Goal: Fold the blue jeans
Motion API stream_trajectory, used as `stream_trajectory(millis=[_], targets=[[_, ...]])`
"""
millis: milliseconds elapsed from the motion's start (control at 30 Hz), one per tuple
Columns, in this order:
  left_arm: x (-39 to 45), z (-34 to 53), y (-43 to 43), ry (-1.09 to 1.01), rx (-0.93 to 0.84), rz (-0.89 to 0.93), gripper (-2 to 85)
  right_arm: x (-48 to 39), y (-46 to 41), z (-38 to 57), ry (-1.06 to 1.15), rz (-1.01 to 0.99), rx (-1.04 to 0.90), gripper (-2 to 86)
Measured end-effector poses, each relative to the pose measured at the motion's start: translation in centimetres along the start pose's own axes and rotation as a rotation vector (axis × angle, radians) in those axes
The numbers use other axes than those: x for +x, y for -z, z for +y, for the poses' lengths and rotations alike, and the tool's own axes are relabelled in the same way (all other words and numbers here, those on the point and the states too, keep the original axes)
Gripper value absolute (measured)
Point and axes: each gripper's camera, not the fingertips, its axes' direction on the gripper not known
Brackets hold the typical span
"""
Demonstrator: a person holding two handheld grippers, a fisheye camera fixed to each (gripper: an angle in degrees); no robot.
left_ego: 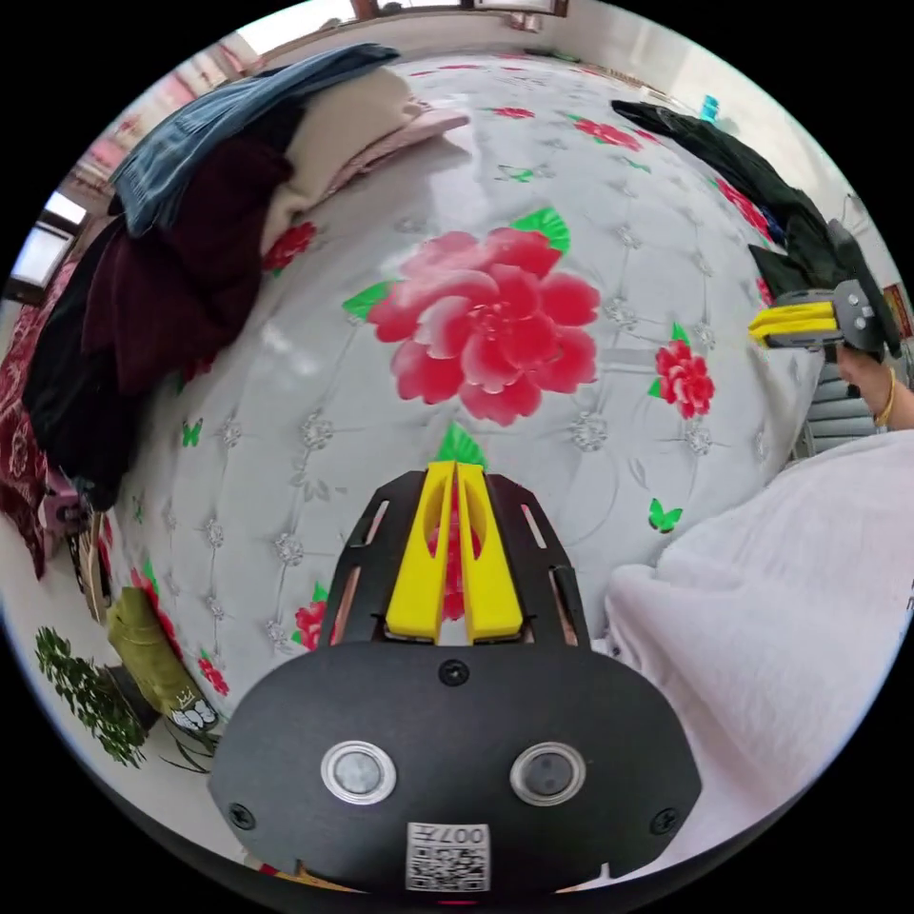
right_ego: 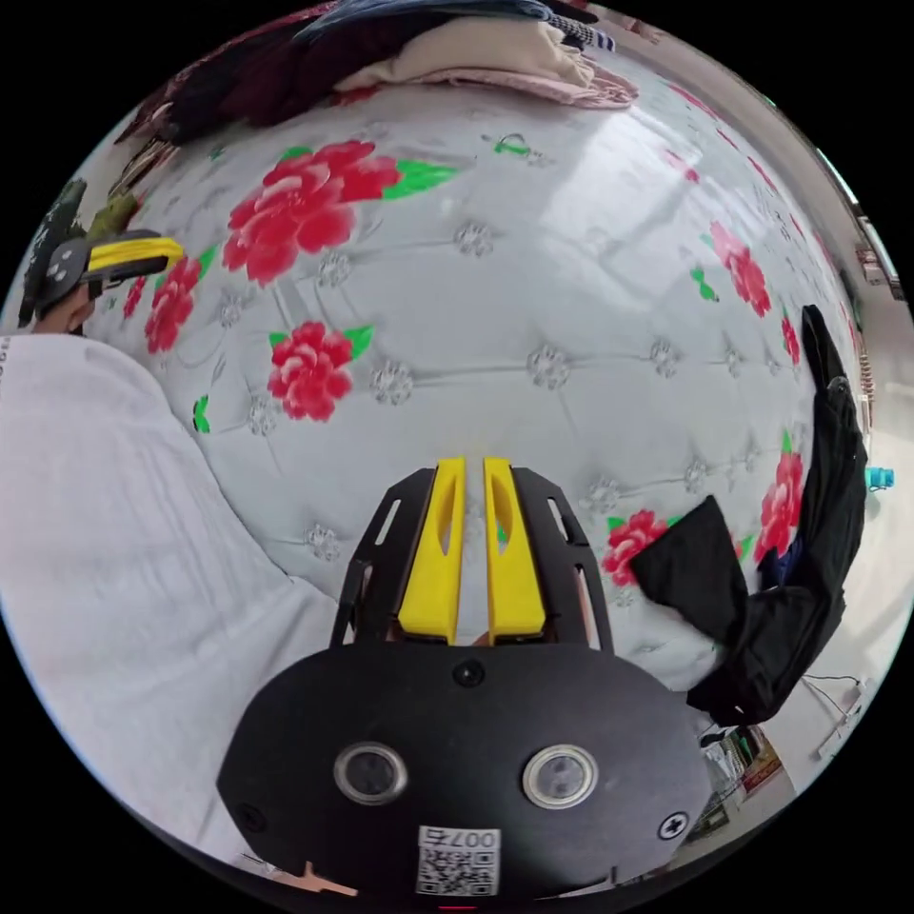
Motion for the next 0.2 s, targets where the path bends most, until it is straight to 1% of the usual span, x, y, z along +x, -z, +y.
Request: stream_trajectory(millis=[33,67,133,200], targets=[[0.6,-0.4,0.0,-0.015,-0.004,0.008,-0.8,-0.4,-0.7,0.7,-0.044,-0.014,0.008,1.1],[1.9,-1.0,0.0,-0.043,-0.008,0.006,-0.9,-0.5,-0.2,1.4,-0.078,-0.006,0.07,1.1],[3.8,-1.8,-0.3,-0.09,-0.029,-0.018,-0.9,-0.3,0.3,3.5,-0.234,-0.019,0.205,1.3],[5.9,-2.7,-0.4,-0.106,-0.041,-0.061,-1.0,-0.4,0.8,4.4,-0.24,-0.019,0.247,2.0]])
